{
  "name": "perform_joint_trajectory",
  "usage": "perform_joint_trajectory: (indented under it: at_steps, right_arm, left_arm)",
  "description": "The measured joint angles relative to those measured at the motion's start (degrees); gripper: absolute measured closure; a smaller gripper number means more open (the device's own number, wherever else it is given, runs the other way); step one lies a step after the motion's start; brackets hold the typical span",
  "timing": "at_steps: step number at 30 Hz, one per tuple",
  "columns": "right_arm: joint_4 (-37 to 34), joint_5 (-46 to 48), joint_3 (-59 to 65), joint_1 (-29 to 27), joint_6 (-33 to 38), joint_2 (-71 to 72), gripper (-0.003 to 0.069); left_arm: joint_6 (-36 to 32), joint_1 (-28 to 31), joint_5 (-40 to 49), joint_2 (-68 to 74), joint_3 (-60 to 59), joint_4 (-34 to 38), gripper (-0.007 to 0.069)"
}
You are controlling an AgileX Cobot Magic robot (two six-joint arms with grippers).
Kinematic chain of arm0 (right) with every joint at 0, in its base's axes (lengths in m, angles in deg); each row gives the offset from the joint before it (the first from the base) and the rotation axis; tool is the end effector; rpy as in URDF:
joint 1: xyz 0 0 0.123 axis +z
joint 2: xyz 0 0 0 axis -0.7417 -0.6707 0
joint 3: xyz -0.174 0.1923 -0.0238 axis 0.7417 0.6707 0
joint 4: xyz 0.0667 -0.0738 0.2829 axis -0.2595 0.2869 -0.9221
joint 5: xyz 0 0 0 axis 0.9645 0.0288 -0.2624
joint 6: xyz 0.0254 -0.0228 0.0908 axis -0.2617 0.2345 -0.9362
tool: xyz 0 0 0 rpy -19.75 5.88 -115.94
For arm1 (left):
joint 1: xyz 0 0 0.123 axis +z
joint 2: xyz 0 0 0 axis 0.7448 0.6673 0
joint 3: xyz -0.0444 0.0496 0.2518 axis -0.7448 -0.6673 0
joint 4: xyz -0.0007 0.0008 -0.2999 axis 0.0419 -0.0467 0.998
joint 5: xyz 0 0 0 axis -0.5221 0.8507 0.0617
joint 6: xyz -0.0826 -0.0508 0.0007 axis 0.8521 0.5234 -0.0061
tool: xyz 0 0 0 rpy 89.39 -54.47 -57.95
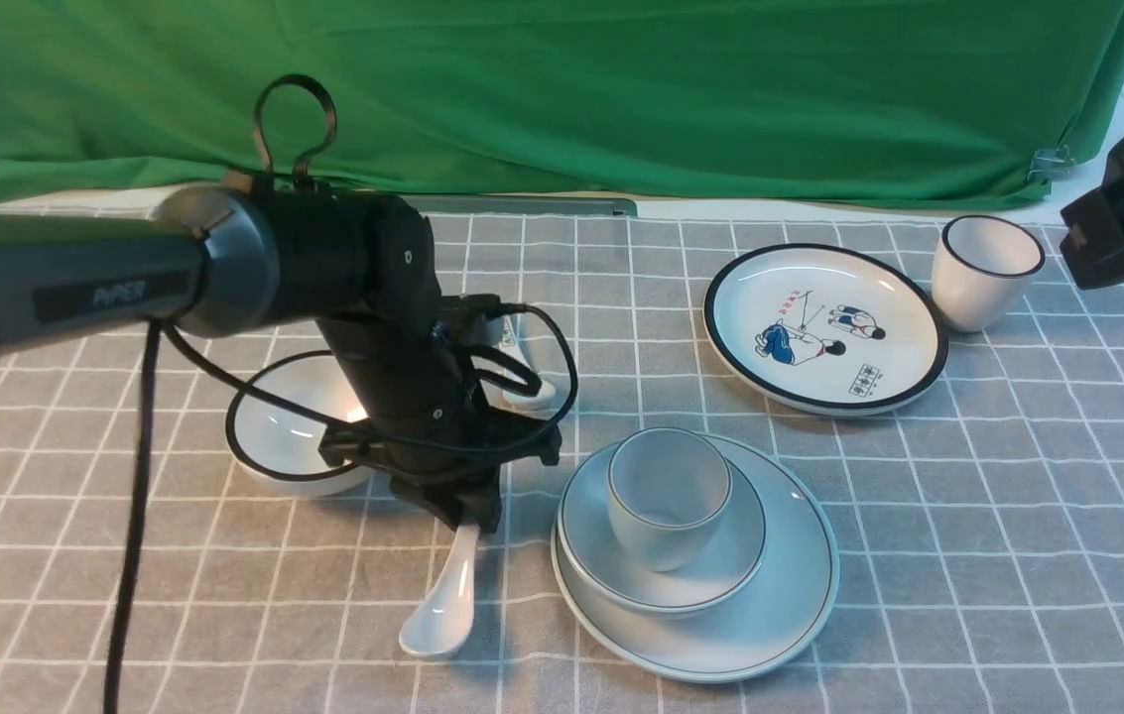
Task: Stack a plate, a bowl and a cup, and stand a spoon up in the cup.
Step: Use the left arm to grab a blue soup spoon, then use the left arm to put the blue soup spoon into the blue teacup in the middle
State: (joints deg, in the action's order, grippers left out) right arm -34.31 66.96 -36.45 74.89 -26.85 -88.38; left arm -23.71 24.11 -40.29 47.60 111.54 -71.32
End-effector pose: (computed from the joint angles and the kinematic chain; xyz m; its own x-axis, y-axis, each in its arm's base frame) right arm 0.2881 0.1325 0.4059 -0.6543 -0.3650 -0.6623 -0.3911 0.9129 -0.1167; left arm 0.3871 -0.1844 0.1147 -0.9710 0.1743 -0.1634 0.1993 0.9681 -0.1517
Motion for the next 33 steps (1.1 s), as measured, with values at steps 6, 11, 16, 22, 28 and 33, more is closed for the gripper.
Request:
perform_joint_trajectory:
  at_steps: [6,11,16,22,28,33]
  right_arm:
    - [0.0,0.0,0.0,0.0,0.0,0.1,0.0356]
    - [0.0,0.0,0.0,0.0,0.0,0.1,0.0356]
    - [0.1,0.1,0.0,0.0,0.2,0.1,0.0356]
    - [0.1,0.0,0.0,0.0,0.6,0.1,0.0356]
    - [0.2,-1.2,0.0,0.0,1.1,0.1,0.0356]
    - [0.3,-1.4,0.0,0.0,1.1,0.1,0.0356]
  left_arm:
    - [-2.2,-1.0,-3.9,-11.6,0.0,-0.9,0.0503]
    - [-5.6,-6.5,-16.9,-19.5,-0.7,-1.3,0.0503]
    - [-6.6,-14.9,-39.9,-23.3,-7.2,-1.7,0.0503]
    - [-6.6,-16.0,-55.1,-22.3,-15.8,-2.2,0.0503]
    - [-6.1,-16.2,-68.0,-22.0,-23.1,-2.3,0.0503]
    - [-3.3,-17.0,-74.8,-22.0,-23.6,-5.8,0.0503]
